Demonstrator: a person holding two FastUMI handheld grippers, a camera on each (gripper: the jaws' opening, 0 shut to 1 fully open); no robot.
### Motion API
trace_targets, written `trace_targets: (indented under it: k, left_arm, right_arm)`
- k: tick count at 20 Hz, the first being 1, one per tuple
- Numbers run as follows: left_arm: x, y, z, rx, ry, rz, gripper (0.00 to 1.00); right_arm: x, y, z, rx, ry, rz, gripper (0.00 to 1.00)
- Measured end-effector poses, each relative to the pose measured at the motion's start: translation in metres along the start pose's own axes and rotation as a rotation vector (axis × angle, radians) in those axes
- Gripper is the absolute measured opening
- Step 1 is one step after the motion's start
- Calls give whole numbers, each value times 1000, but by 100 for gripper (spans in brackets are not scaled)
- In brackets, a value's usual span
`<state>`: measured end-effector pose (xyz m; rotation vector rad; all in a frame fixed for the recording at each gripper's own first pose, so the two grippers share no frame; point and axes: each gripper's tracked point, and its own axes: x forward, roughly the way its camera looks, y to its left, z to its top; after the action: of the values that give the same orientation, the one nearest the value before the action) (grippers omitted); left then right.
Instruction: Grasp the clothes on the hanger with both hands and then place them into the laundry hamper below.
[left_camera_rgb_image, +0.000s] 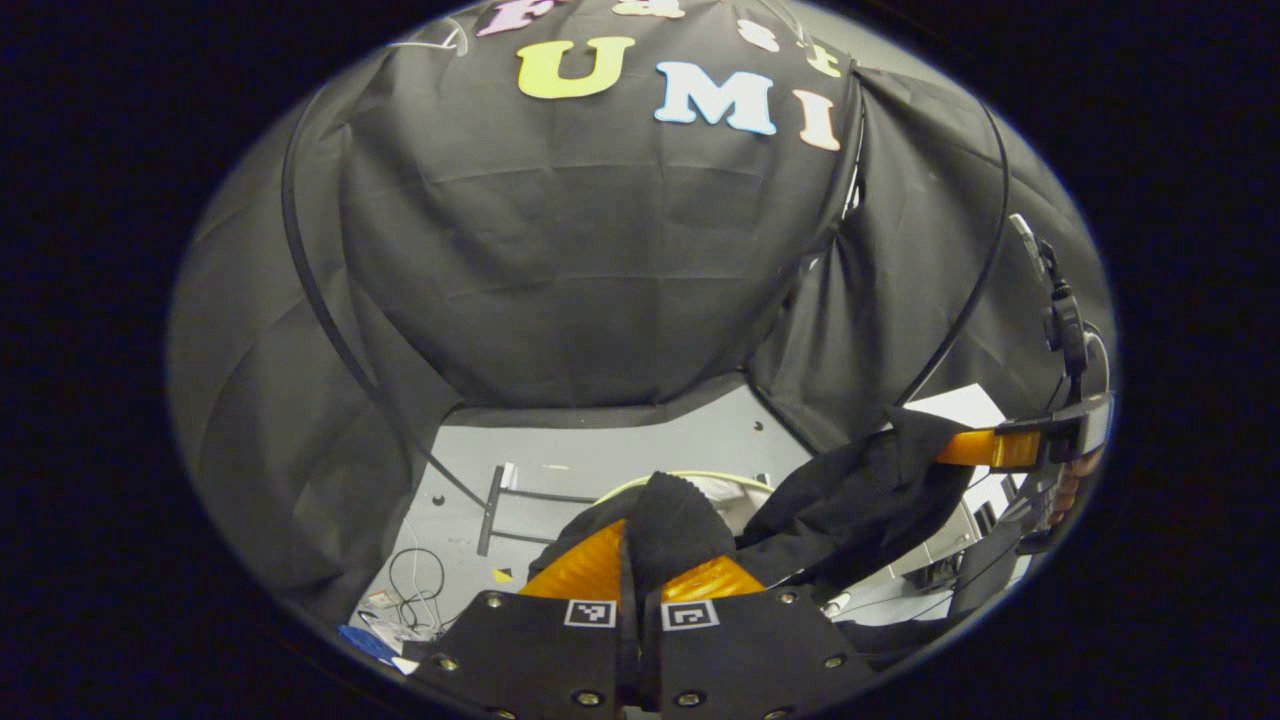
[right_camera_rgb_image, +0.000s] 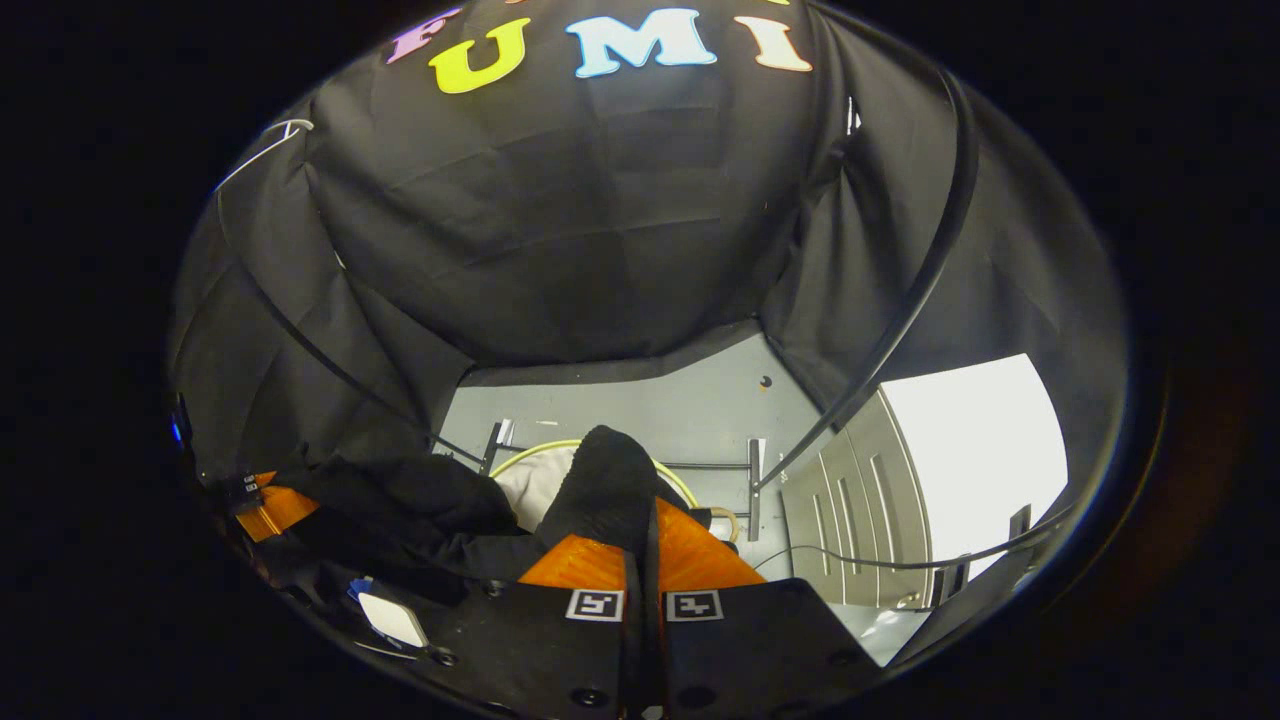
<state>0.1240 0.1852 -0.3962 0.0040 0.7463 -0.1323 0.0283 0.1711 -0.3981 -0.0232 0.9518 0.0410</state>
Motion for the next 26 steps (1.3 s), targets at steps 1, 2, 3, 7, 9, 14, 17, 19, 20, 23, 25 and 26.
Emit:
trace_targets:
  k: [1, 2, 3, 7, 9, 14, 17, 19, 20, 23, 25, 26]
  left_arm:
    - [5, 1, -1, 6, 4, 2, 2]
    - [10, 1, -2, 8, 8, 5, 2]
    - [13, 0, -2, 5, 13, 6, 2]
    - [23, -3, 0, -7, 28, 6, 2]
    - [28, -5, 4, 4, 30, -1, 2]
    - [36, -4, -1, 32, 43, -5, 4]
    - [39, -4, -7, 23, 67, -9, 4]
    - [41, -2, -13, 29, 85, 8, 5]
    - [41, -1, -17, 31, 93, 17, 6]
    - [38, 5, -22, 11, 98, 18, 43]
    - [33, 13, -25, 0, 94, 44, 77]
    - [30, 19, -25, 0, 88, 62, 94]
  right_arm:
    - [4, 1, -1, 3, 7, 1, 2]
    - [7, 1, -3, 8, 13, -1, 2]
    - [10, 1, -3, 16, 20, -4, 2]
    - [17, 1, -4, 39, 47, -10, 2]
    - [17, -3, -1, 37, 51, -22, 0]
    - [20, -8, -11, 29, 79, -40, 4]
    - [24, -6, -19, 40, 112, -35, 7]
    - [25, -5, -20, 41, 119, -28, 16]
    - [25, 0, -19, 46, 119, -7, 26]
    - [23, 5, -19, 42, 130, 20, 59]
    - [19, -1, -17, 38, 116, 8, 78]
    - [15, -4, -18, 39, 108, -6, 93]
